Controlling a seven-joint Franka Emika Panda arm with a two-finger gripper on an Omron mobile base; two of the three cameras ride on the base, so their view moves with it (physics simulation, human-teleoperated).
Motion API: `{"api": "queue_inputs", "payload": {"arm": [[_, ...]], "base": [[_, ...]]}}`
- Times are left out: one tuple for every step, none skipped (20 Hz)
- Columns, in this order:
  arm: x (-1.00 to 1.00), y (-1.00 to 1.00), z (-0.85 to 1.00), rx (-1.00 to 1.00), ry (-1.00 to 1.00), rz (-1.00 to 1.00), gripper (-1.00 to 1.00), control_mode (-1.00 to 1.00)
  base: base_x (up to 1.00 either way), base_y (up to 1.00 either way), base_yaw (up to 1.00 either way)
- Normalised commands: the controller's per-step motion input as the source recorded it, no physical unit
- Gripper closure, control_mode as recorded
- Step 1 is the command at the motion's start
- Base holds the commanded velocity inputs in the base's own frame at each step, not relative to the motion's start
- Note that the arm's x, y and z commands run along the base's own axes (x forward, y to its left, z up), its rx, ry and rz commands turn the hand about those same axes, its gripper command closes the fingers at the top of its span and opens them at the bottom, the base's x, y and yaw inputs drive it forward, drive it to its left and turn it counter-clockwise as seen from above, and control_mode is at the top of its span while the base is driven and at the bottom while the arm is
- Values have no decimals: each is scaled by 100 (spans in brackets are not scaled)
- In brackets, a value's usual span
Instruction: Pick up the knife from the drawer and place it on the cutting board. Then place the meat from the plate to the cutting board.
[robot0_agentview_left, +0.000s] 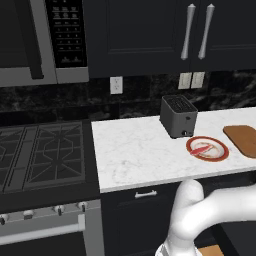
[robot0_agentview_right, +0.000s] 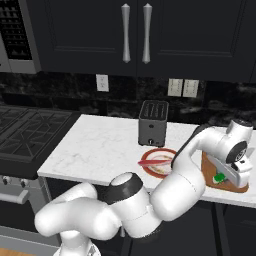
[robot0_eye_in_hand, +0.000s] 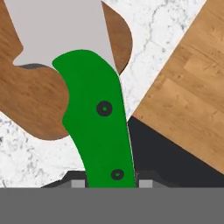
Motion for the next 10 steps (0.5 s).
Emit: {"api": "queue_inputs", "payload": {"arm": [[36,0,-56,-1,-16,0,100,-100],[47,0,-50,-2,-13,0,100,-100],[52,0,-51,-3,-7,0,100,-100],[56,0,-49,-4,-4,0,100,-100],[56,0,-44,-5,-2,0,100,-100],[59,0,-40,-4,0,0,100,-100],[59,-2,-41,-3,0,0,100,-100],[62,-9,-39,-2,0,0,100,-100],[52,0,-36,-3,0,0,100,-100],[49,0,-38,-5,0,0,100,-100]], "base": [[0,0,0],[0,0,0],[0,0,0],[0,0,0],[0,0,0],[0,0,0],[0,0,0],[0,0,0],[0,0,0],[0,0,0]]}}
